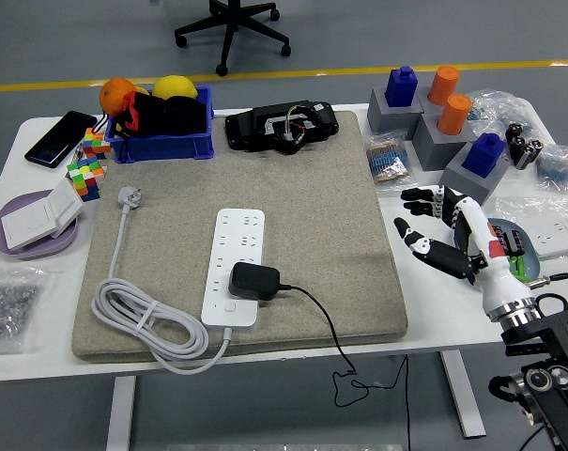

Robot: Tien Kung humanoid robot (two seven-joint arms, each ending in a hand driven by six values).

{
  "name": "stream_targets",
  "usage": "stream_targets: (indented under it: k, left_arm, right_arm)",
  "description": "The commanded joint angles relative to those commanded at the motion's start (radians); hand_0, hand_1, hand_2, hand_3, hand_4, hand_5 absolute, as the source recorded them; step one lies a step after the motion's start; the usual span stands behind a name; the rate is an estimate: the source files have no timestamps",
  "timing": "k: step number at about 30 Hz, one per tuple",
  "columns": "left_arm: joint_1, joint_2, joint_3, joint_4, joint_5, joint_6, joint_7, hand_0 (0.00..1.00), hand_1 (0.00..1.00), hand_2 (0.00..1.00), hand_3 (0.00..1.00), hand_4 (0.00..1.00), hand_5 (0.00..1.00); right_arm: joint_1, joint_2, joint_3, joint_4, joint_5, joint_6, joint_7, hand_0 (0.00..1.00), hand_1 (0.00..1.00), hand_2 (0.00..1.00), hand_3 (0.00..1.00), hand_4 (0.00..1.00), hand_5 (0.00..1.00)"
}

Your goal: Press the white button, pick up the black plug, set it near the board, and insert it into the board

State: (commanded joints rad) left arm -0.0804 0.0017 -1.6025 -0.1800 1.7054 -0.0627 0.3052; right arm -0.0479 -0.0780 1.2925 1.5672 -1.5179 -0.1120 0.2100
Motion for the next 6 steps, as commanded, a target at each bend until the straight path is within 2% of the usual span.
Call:
stream_targets:
  k: [6]
  left_arm:
    - [-0.003,0.0,0.0,0.0,0.0,0.0,0.0,0.65,0.64,0.634,0.676,0.53,0.092]
  right_arm:
    - [-0.001,0.002,0.0,-0.002,0.0,0.001,-0.001,0.671,0.633,0.642,0.617,0.746,0.199]
